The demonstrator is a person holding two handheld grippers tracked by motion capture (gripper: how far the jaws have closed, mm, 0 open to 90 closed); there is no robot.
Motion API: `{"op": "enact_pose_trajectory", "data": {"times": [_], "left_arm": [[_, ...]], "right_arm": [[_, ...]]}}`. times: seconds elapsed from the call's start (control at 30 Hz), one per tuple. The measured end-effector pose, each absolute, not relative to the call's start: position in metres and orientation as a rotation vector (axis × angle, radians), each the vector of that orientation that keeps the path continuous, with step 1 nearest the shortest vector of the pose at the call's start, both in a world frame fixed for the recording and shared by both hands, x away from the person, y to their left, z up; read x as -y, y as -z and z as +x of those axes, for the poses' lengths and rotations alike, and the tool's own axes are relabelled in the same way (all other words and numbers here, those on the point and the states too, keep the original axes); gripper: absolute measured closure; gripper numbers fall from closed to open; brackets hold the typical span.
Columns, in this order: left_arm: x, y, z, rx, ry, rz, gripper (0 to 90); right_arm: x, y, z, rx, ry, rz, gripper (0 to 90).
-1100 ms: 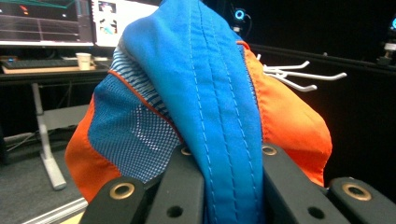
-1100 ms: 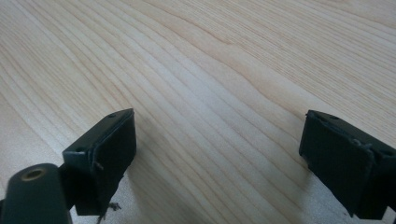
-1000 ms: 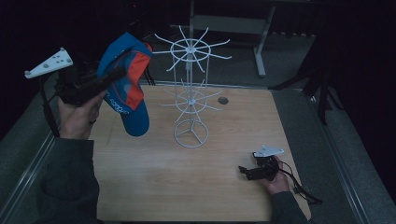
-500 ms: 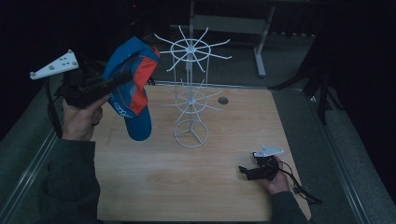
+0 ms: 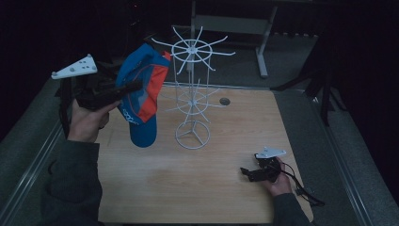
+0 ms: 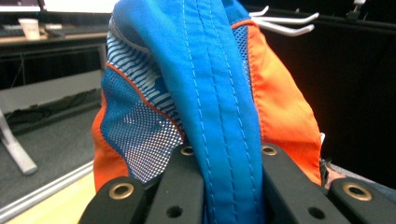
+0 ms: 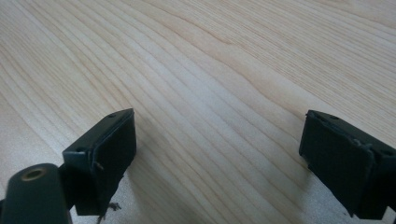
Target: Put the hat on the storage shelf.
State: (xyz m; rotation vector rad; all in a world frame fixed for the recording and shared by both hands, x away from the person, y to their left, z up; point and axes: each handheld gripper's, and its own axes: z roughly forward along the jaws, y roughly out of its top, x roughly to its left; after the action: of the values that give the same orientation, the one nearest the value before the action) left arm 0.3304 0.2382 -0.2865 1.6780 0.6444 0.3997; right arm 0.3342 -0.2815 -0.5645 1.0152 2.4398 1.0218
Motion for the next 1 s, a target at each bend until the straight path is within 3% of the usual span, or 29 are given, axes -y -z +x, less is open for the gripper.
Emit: {"op": "enact_pose_trajectory", "data": {"times": [0.57, 1.0], "left_arm": [[-0.2322, 0.2913, 0.3357, -0.708, -0.412, 1.731, 75.5], [-0.2349, 0.2904, 0.3337, -0.765, -0.438, 1.744, 49.6]], "right_arm": [[0.2814, 0.5645, 0.3341, -2.44, -1.023, 1.02, 10.7], [0.2813, 0.5644, 0.334, -2.441, -1.022, 1.021, 10.7]]}}
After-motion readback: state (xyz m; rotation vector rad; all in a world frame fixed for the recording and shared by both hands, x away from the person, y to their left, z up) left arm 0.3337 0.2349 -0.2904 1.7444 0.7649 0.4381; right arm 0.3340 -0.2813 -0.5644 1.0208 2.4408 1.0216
